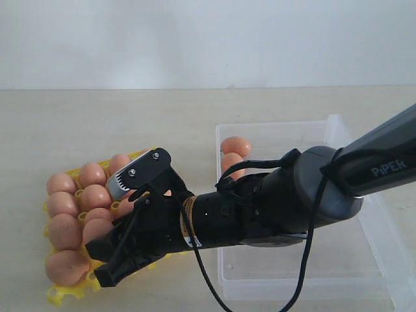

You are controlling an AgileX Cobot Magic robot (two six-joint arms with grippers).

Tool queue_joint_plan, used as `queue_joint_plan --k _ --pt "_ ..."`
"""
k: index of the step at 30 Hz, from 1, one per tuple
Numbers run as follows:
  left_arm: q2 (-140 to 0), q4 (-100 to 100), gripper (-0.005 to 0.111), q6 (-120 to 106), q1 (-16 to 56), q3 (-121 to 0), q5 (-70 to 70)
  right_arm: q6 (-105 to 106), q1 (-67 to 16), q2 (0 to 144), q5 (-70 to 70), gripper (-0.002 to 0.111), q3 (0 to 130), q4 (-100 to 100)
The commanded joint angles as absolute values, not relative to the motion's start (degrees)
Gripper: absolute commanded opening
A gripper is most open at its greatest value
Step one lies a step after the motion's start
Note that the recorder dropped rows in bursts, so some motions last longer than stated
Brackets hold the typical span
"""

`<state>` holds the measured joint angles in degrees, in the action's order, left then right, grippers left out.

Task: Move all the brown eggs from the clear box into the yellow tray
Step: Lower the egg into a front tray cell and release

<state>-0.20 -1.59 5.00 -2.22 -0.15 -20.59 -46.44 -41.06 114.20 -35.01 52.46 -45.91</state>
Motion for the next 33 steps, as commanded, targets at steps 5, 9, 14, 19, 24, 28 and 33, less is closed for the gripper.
queue_joint_plan --k 5,9,14,19,24,28,33 --pt "0.0 -1.5 0.004 4.9 -2.4 0.0 -20.4 -46.1 -41.2 114.0 -35.1 0.034 52.7 -46.4" --pt "0.0 -1.5 0.004 4.9 -2.4 0.0 -20.4 -46.4 -41.2 114.0 -35.1 0.041 52.7 -46.4" --pt "0.0 -1.5 0.004 4.9 -2.4 0.0 -20.4 -46.5 -41.2 114.0 -35.0 0.056 52.7 -46.4" --pt "0.0 -1.5 0.004 4.9 -2.4 0.0 -20.4 -46.5 -41.2 114.0 -35.0 0.056 52.7 -46.4" --pt "0.0 -1.5 0.004 4.9 -2.4 0.0 -20.4 -47.4 -41.2 113.5 -35.8 0.057 52.7 -46.4" --pt "0.0 -1.5 0.004 4.9 -2.4 0.0 -20.4 -52.1 -41.2 109.6 -38.0 0.052 52.7 -46.5" --pt "0.0 -1.5 0.004 4.9 -2.4 0.0 -20.4 -51.0 -41.2 99.7 -28.7 0.009 52.7 -46.5"
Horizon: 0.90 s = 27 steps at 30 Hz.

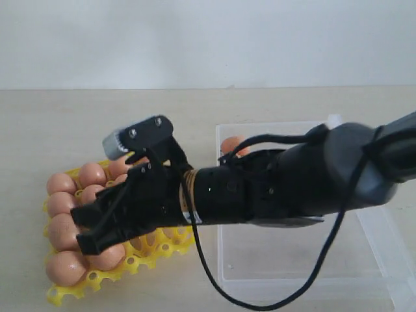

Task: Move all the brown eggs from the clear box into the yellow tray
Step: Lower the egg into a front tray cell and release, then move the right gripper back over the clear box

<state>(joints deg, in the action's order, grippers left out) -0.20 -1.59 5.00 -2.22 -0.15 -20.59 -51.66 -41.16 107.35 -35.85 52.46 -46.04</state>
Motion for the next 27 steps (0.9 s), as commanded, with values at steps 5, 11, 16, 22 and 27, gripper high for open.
queue_joint_plan --k 5,11,16,22,27 --pt "0.0 -1.5 0.004 4.9 -2.4 0.0 -20.4 -46.0 -39.7 92.4 -2.9 0.000 52.7 -45.3" --pt "0.0 -1.5 0.004 4.9 -2.4 0.0 -20.4 -48.7 -26.7 93.5 12.1 0.000 57.1 -39.2" --pt "0.0 -1.5 0.004 4.9 -2.4 0.0 -20.4 -29.8 -16.8 97.0 20.1 0.000 65.4 -18.1" --pt "0.0 -1.5 0.004 4.9 -2.4 0.0 -20.4 6.3 -13.9 105.9 46.9 0.000 76.1 4.9" --pt "0.0 -1.5 0.004 4.9 -2.4 0.0 -20.4 6.6 -13.2 113.2 54.8 0.008 84.3 10.5"
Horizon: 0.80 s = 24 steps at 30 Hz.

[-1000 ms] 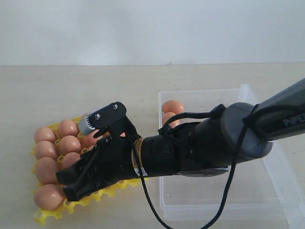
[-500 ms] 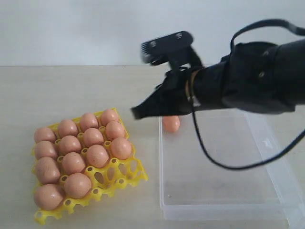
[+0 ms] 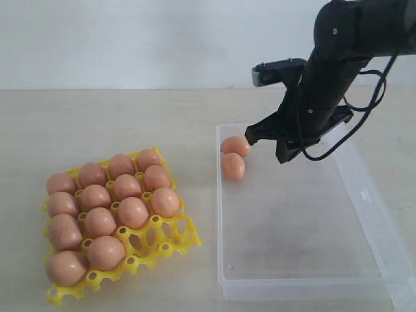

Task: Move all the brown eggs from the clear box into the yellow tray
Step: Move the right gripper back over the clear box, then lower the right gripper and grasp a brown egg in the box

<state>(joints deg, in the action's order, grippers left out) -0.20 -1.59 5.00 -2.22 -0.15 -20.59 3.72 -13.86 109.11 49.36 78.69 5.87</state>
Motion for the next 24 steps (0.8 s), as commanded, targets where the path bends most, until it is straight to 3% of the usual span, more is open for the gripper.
queue_joint_plan --k 1,6,24 --pt "0.0 -1.5 0.004 4.9 -2.4 0.0 -20.4 6.6 -13.2 114.0 54.9 0.014 85.3 11.1" --pt "0.0 -1.5 0.004 4.9 -2.4 0.0 -20.4 7.6 -13.2 115.9 54.5 0.049 90.3 12.1" --pt "0.0 -1.5 0.004 4.9 -2.4 0.0 -20.4 11.6 -13.2 123.3 46.0 0.047 91.6 22.4"
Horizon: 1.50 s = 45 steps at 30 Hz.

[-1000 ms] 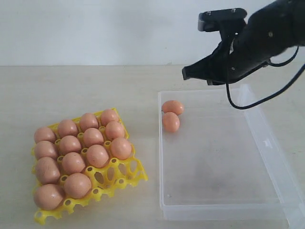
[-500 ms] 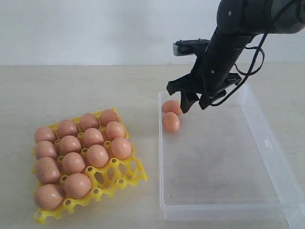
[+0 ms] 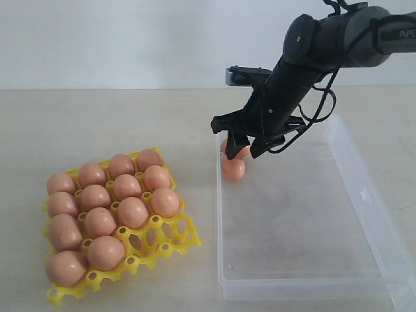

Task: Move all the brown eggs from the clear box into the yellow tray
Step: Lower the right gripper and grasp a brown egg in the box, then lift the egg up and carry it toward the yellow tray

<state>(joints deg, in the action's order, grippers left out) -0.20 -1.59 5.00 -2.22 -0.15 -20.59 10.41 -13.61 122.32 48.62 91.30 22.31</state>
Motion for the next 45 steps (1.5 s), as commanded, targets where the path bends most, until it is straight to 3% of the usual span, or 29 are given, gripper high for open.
queue_joint_plan --k 1,12,14,18,30,37,41,45 --pt "0.0 -1.5 0.004 4.9 -2.4 0.0 -20.4 11.6 -13.2 123.7 45.5 0.047 91.6 22.4" --pt "0.0 -1.5 0.004 4.9 -2.4 0.0 -20.4 13.4 -13.2 127.5 44.7 0.043 91.6 26.8" --pt "0.0 -1.5 0.004 4.9 -2.4 0.0 -20.4 13.6 -13.2 127.5 44.4 0.034 91.6 26.6" --pt "0.0 -1.5 0.004 4.9 -2.4 0.0 -20.4 13.6 -13.2 127.5 44.4 -0.001 91.6 26.3" --pt "0.0 -1.5 0.004 4.9 -2.4 0.0 -20.4 9.1 -13.2 123.3 42.7 0.000 88.8 26.3" --pt "0.0 -1.5 0.004 4.9 -2.4 0.0 -20.4 8.3 -13.2 110.5 29.8 0.000 71.0 26.7" --pt "0.0 -1.5 0.004 4.9 -2.4 0.0 -20.4 8.1 -14.0 96.3 6.1 0.000 46.6 33.5" --pt "0.0 -1.5 0.004 4.9 -2.4 0.0 -20.4 8.2 -21.0 81.8 -16.4 0.000 26.5 31.8"
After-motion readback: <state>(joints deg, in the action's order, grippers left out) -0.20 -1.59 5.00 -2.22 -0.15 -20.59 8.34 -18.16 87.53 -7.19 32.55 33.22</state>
